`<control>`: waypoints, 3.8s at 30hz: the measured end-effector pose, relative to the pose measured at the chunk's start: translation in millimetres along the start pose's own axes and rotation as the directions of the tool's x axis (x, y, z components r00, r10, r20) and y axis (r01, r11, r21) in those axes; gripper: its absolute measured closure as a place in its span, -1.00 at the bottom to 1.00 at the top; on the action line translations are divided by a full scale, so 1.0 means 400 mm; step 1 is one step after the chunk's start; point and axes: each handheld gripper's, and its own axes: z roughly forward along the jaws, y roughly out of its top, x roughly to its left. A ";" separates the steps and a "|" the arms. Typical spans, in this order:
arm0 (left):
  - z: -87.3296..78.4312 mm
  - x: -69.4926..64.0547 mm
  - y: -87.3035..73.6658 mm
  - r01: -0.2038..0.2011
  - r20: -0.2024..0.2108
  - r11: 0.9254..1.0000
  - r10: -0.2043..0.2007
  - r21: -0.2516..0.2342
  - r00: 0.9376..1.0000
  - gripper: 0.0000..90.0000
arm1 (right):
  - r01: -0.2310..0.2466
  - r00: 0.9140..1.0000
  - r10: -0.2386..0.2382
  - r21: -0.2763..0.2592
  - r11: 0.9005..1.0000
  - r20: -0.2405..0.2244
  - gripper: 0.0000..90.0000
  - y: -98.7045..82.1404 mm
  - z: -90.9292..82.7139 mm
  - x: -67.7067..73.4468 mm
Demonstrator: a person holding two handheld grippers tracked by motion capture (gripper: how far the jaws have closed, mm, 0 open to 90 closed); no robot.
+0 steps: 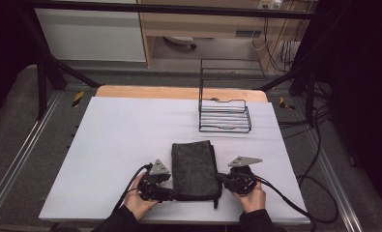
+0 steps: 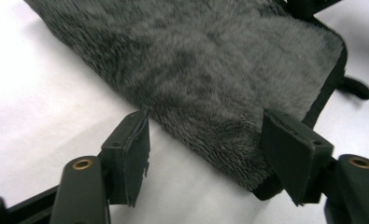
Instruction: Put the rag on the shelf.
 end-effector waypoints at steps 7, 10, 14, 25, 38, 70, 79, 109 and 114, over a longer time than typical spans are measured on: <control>0.012 -0.003 -0.017 0.051 0.026 0.999 -0.052 0.017 0.998 -0.01 | -0.004 0.999 0.006 -0.027 1.000 0.045 0.14 -0.009 0.013 -0.011; 0.011 -0.006 -0.020 0.076 0.026 0.997 -0.076 0.016 0.997 0.08 | -0.017 0.999 0.018 -0.017 1.000 0.037 0.09 -0.014 0.030 -0.016; 0.011 -0.014 -0.020 0.092 0.034 0.995 -0.093 0.029 0.995 0.33 | -0.048 0.999 0.048 -0.007 0.999 -0.009 0.34 -0.014 0.036 -0.017; 0.005 -0.017 -0.017 0.109 0.031 0.993 -0.110 0.035 0.993 0.83 | -0.115 0.991 0.115 0.010 0.993 -0.065 0.72 -0.014 0.039 -0.017; -0.047 0.011 -0.031 0.071 0.029 0.995 -0.073 0.067 0.997 0.88 | -0.088 0.992 0.087 -0.005 0.996 -0.087 0.72 -0.017 0.041 0.037; -0.086 0.113 0.027 -0.007 -0.045 1.000 0.007 0.006 0.999 -0.75 | 0.006 0.999 -0.011 -0.138 0.990 -0.039 -0.92 -0.007 0.011 -0.025; -0.077 0.147 0.063 0.017 -0.079 1.000 -0.017 -0.001 0.997 -0.71 | 0.016 0.999 -0.022 -0.143 0.990 -0.042 -0.97 -0.007 0.008 -0.028; 0.028 0.260 0.194 0.145 -0.201 0.989 -0.149 -0.034 0.968 -0.27 | 0.034 0.999 -0.038 -0.141 0.989 -0.029 -0.97 -0.010 0.009 -0.025; 0.044 0.263 0.196 0.166 -0.196 0.986 -0.167 -0.026 0.966 -0.02 | 0.032 0.999 -0.037 -0.137 0.990 -0.030 -0.97 -0.011 0.010 -0.025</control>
